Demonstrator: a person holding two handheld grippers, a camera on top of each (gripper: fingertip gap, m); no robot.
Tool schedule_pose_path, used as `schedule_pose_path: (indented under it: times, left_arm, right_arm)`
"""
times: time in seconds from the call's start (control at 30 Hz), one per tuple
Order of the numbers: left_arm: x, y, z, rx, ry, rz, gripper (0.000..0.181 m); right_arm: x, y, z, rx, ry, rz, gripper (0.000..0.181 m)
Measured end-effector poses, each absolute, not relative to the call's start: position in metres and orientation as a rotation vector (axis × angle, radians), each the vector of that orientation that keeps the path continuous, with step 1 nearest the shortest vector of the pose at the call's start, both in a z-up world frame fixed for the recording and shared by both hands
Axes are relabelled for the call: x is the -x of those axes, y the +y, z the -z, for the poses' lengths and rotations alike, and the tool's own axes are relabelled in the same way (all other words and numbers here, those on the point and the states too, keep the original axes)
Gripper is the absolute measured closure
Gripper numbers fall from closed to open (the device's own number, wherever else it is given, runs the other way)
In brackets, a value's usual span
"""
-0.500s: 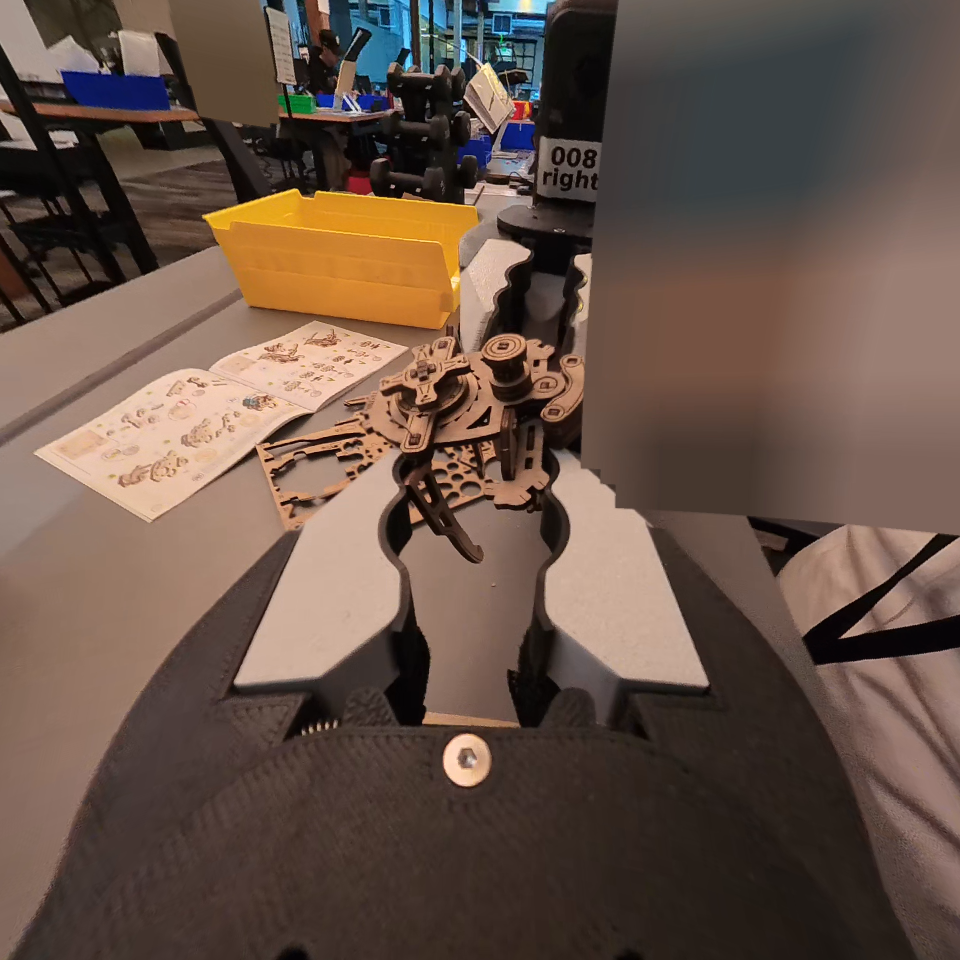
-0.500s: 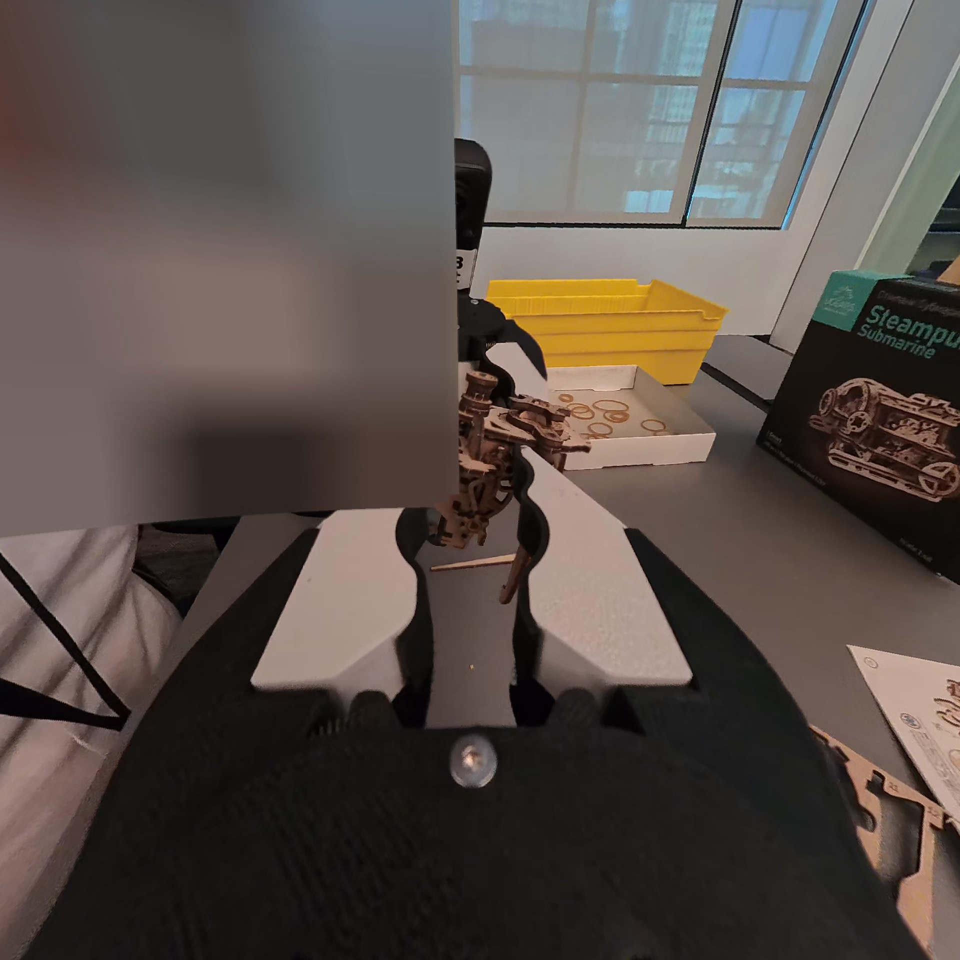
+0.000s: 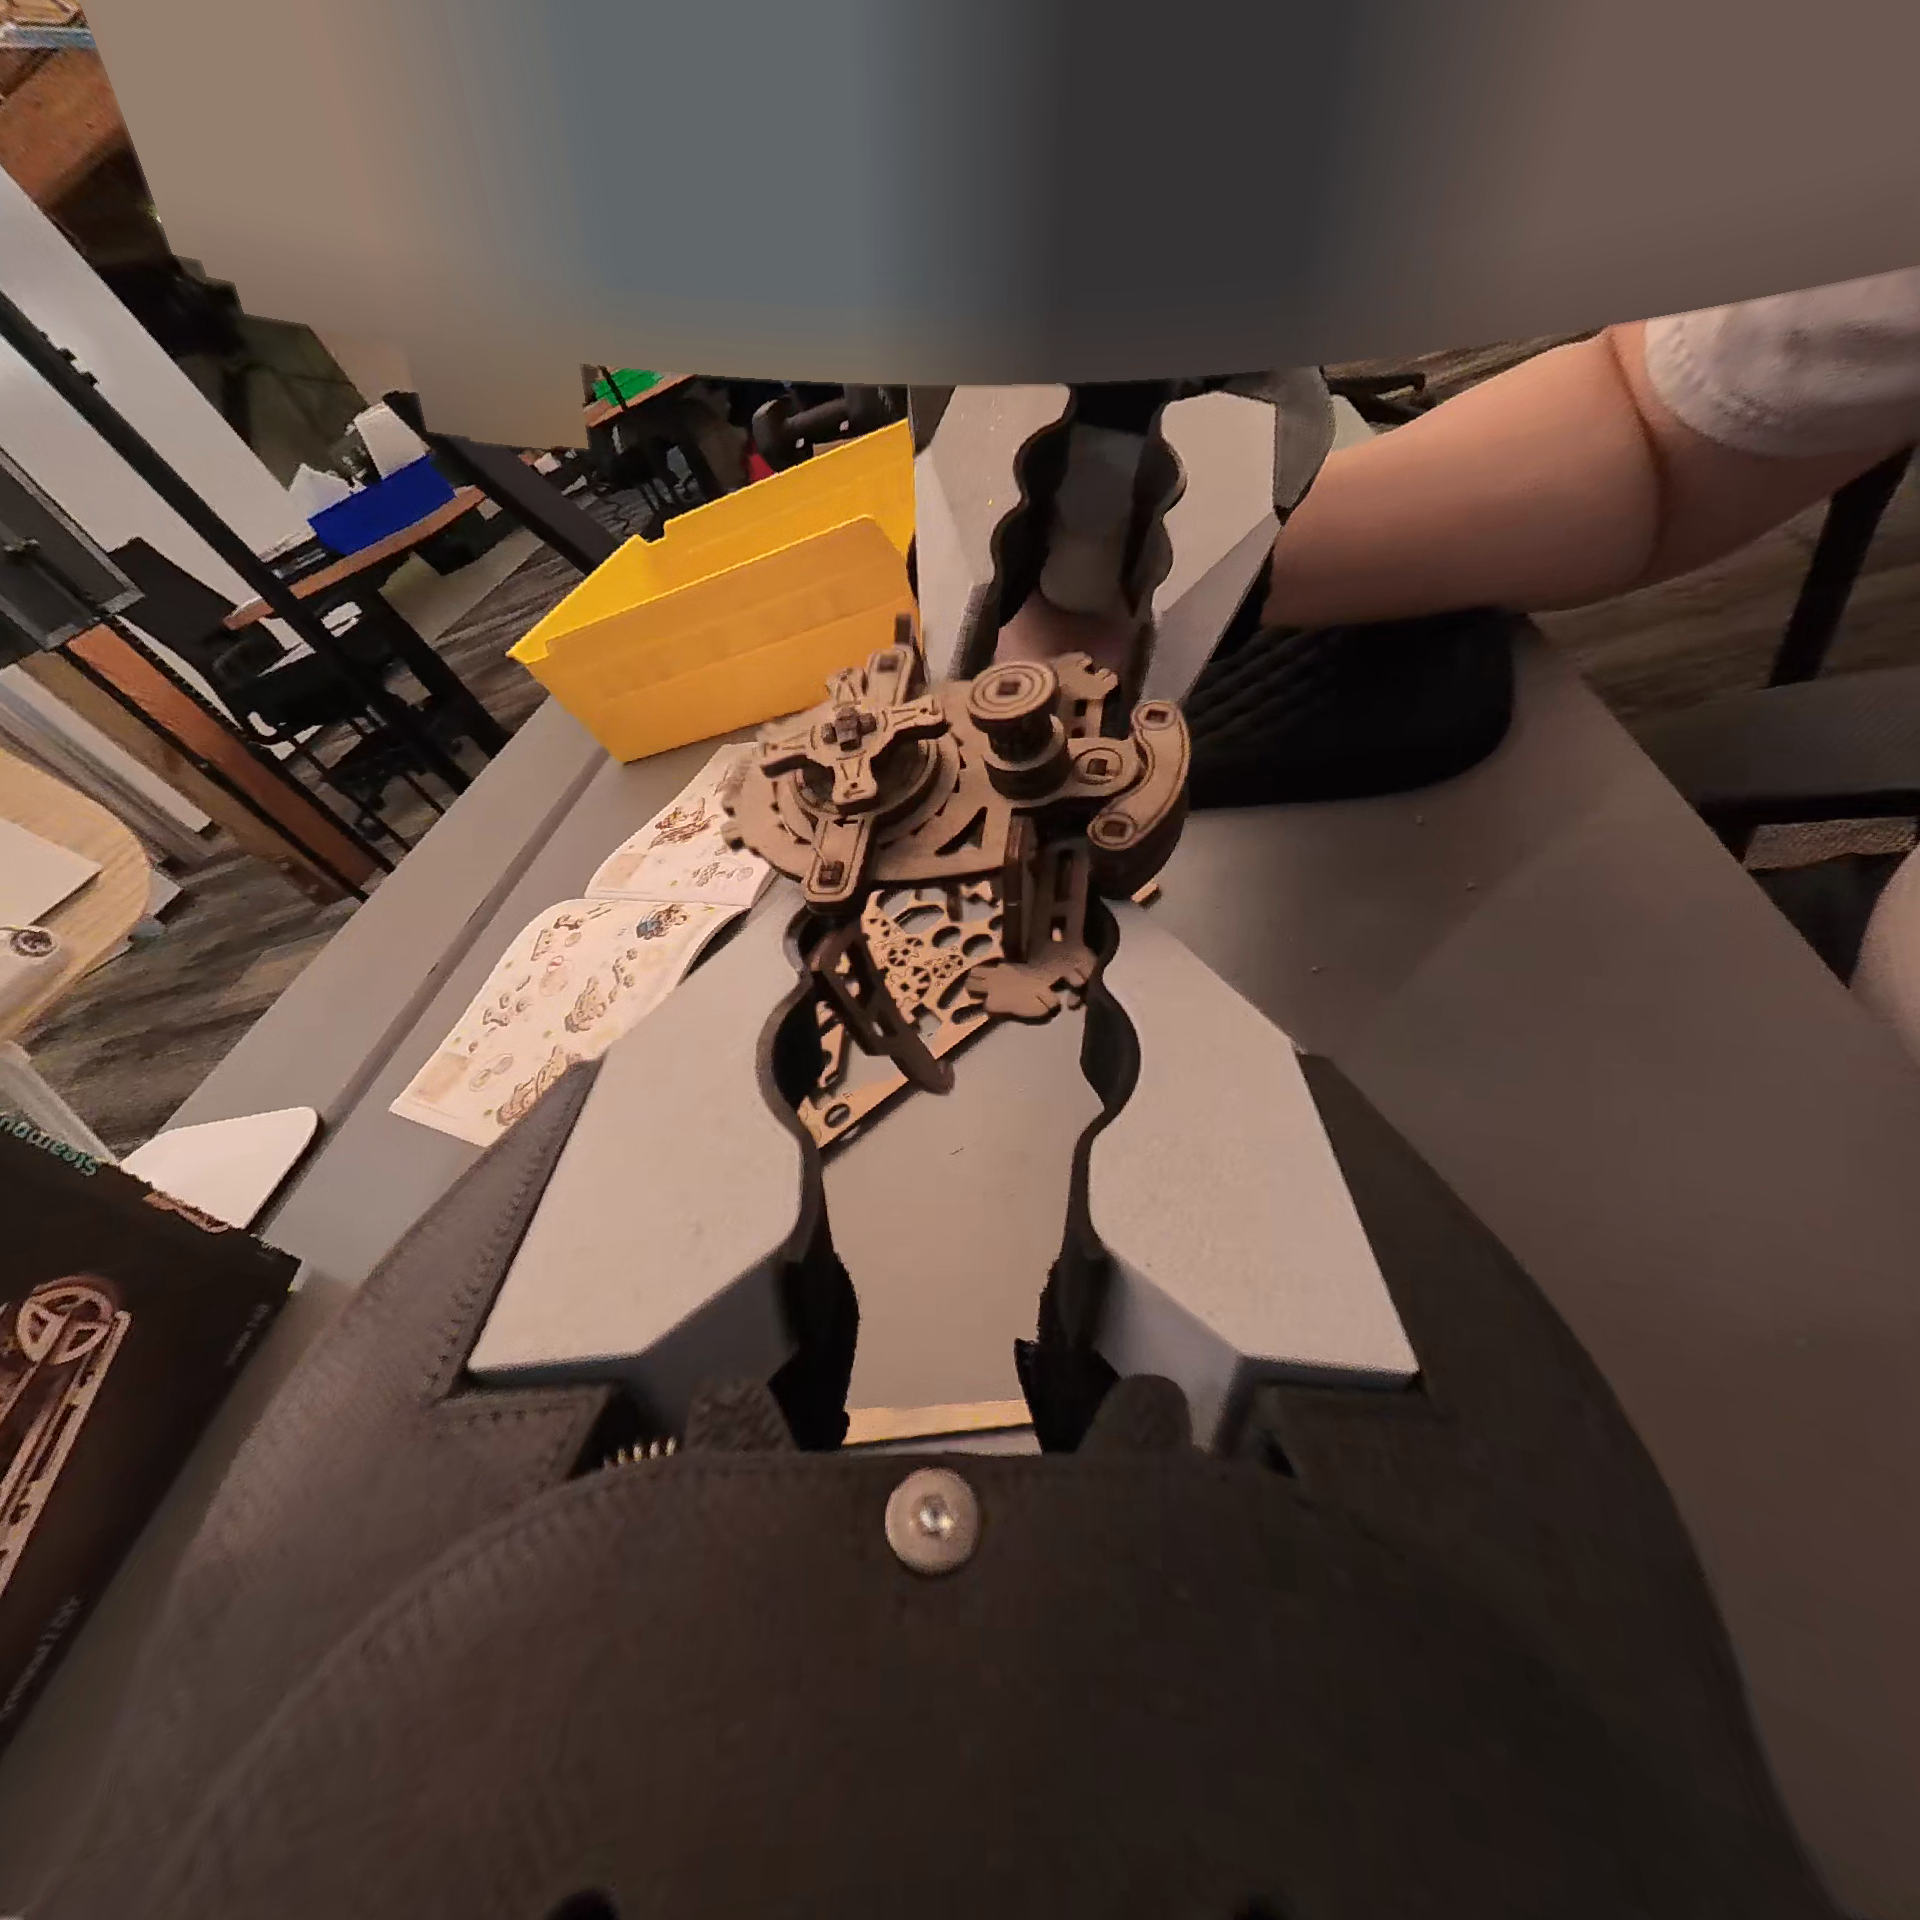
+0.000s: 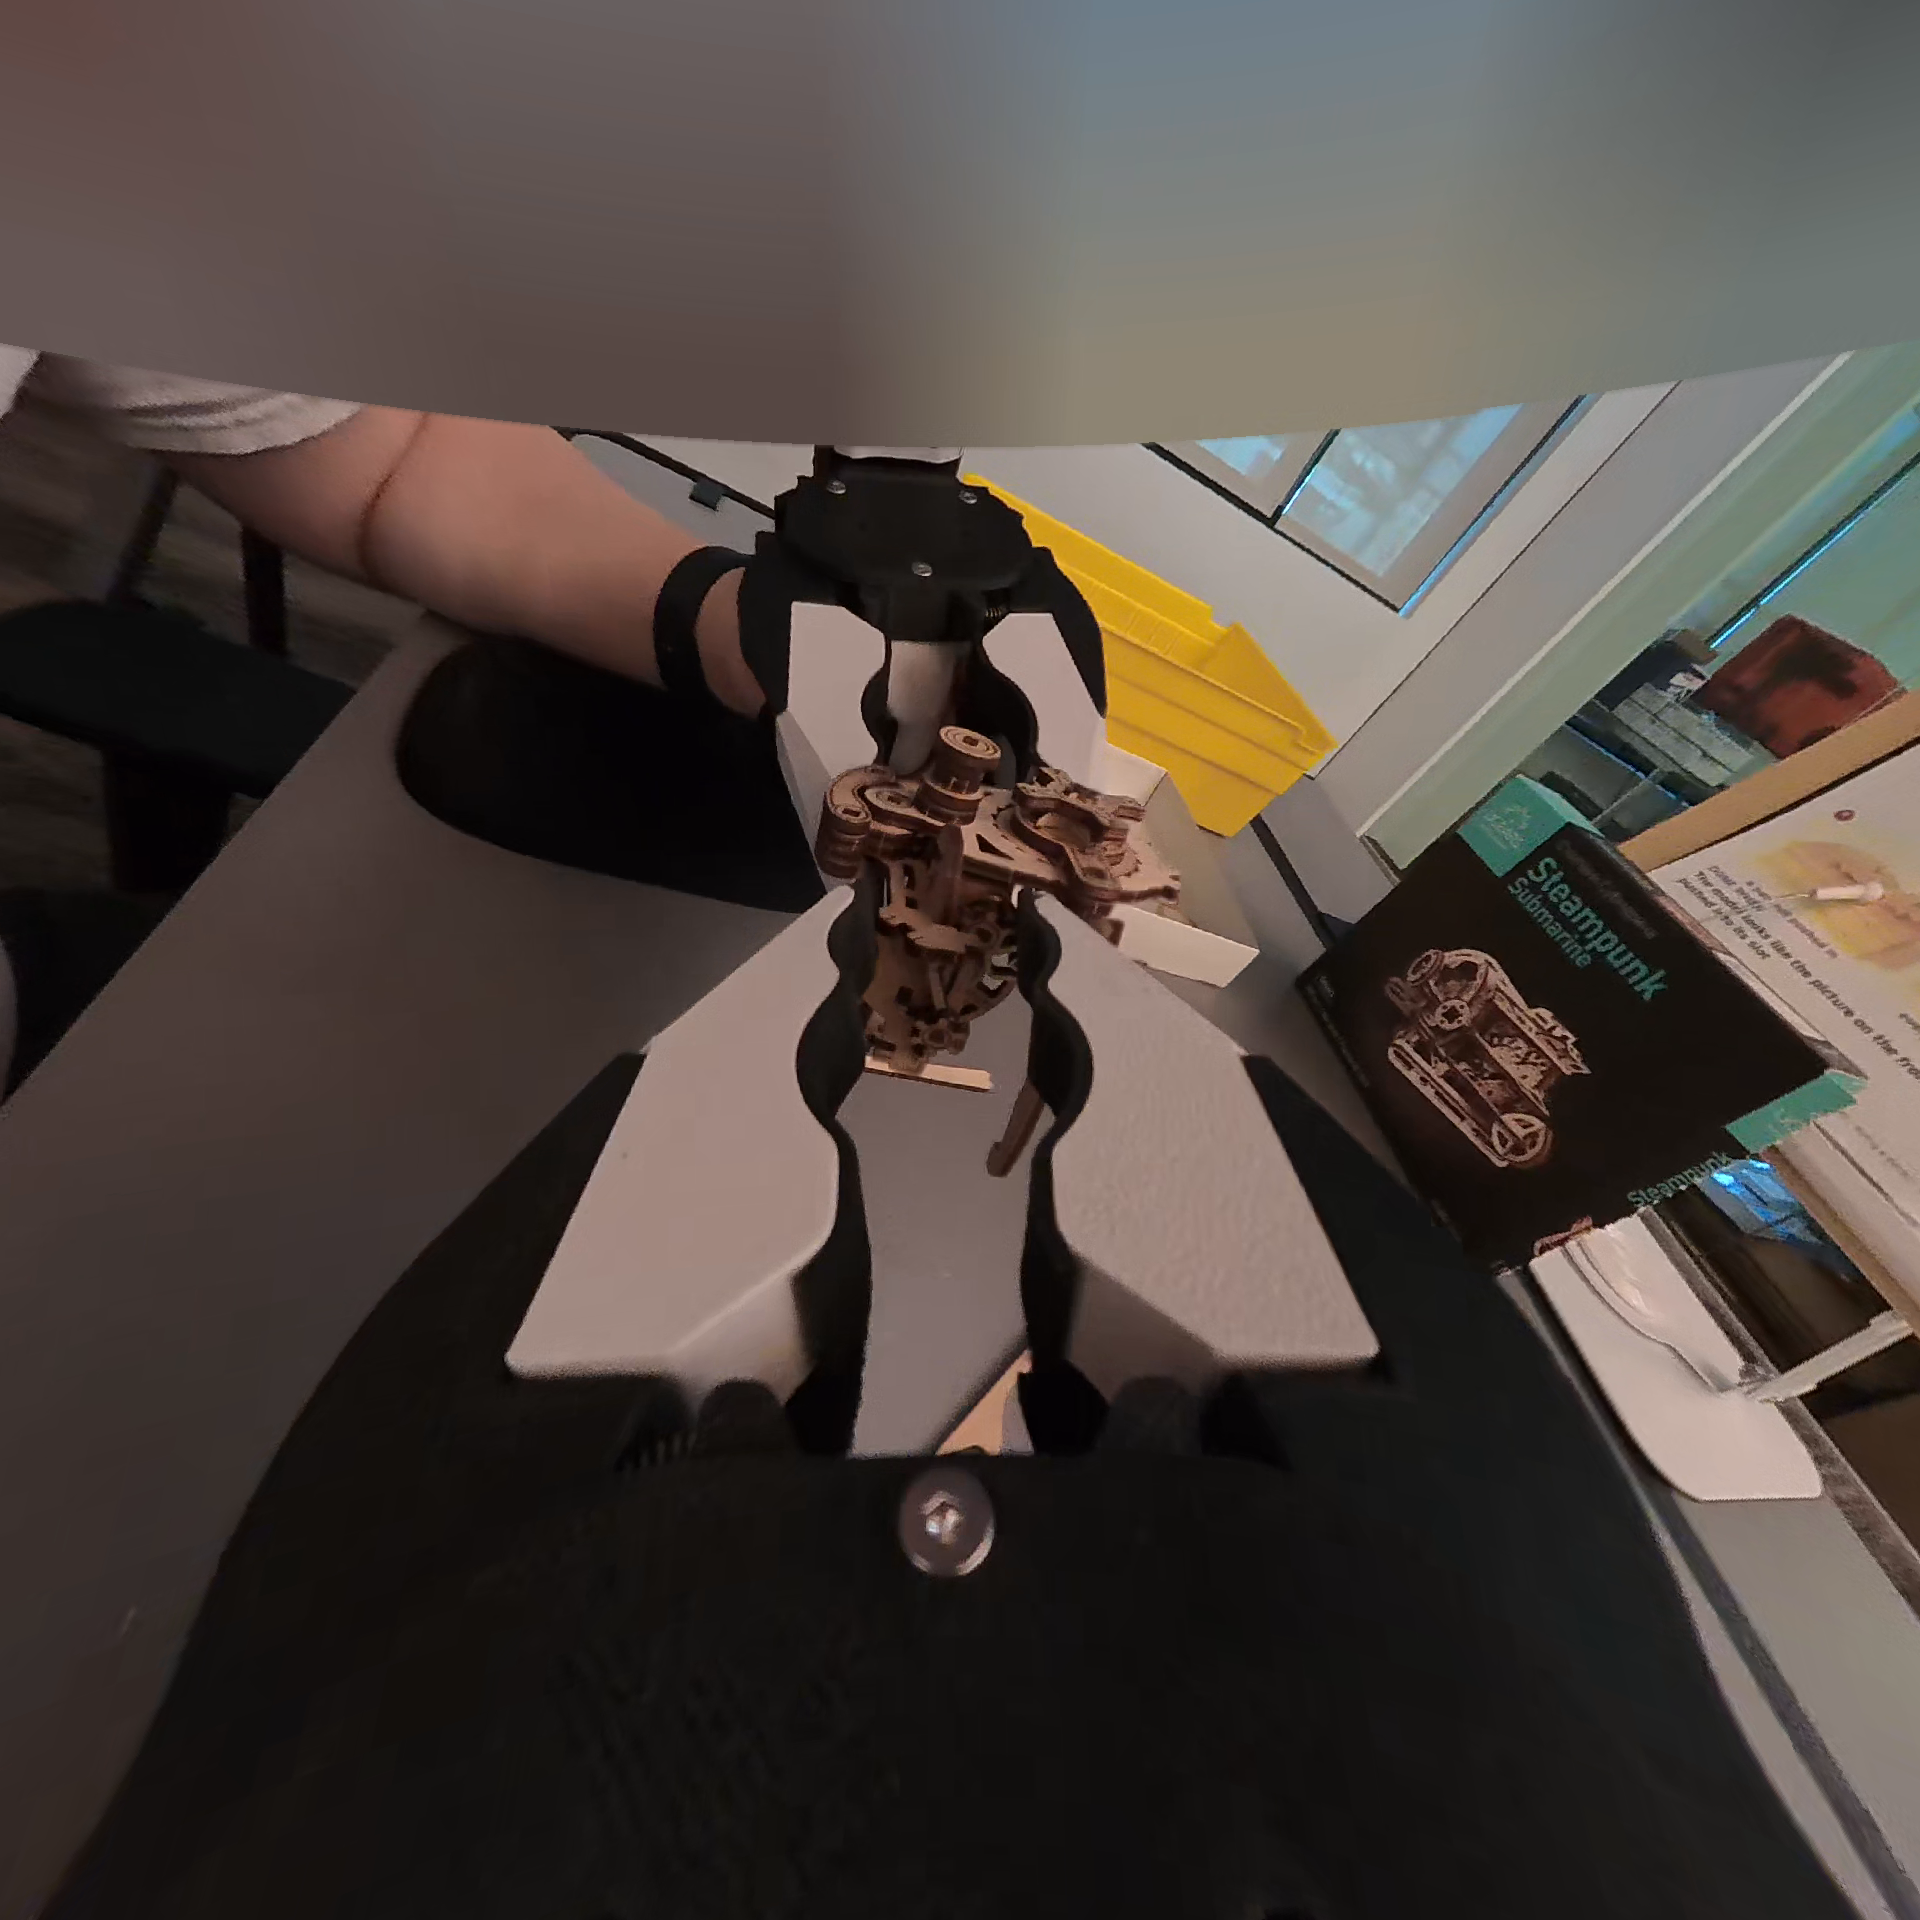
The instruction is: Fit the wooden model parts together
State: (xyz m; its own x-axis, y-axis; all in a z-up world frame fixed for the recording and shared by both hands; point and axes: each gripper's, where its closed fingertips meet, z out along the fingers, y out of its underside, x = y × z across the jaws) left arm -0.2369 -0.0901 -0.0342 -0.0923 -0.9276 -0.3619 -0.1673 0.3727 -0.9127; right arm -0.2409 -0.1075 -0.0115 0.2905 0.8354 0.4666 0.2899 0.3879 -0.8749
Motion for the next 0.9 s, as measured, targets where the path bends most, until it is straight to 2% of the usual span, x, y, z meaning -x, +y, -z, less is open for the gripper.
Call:
schedule_pose_path:
  times: [0.4, 0.57, 0.63, 0.7, 0.9]
  left_arm:
    - [0.239, -0.095, 0.029, 0.924, 1.540, 0.833, 0.136]
    - [0.241, -0.097, 0.024, 0.916, 1.516, 0.921, 0.136]
    - [0.242, -0.098, 0.019, 0.919, 1.485, 0.976, 0.136]
    - [0.243, -0.100, 0.012, 0.924, 1.447, 1.055, 0.136]
    - [0.248, -0.098, -0.008, 0.907, 1.332, 1.187, 0.136]
  right_arm:
    - [0.242, -0.115, 0.009, 1.100, -1.308, -0.443, 0.157]
    - [0.235, -0.127, -0.017, 0.984, -1.241, -0.491, 0.156]
    - [0.228, -0.125, -0.027, 0.985, -1.186, -0.568, 0.146]
    - [0.224, -0.117, -0.029, 1.049, -1.134, -0.679, 0.125]
    - [0.234, -0.109, -0.011, 1.216, -1.040, -1.079, 0.114]
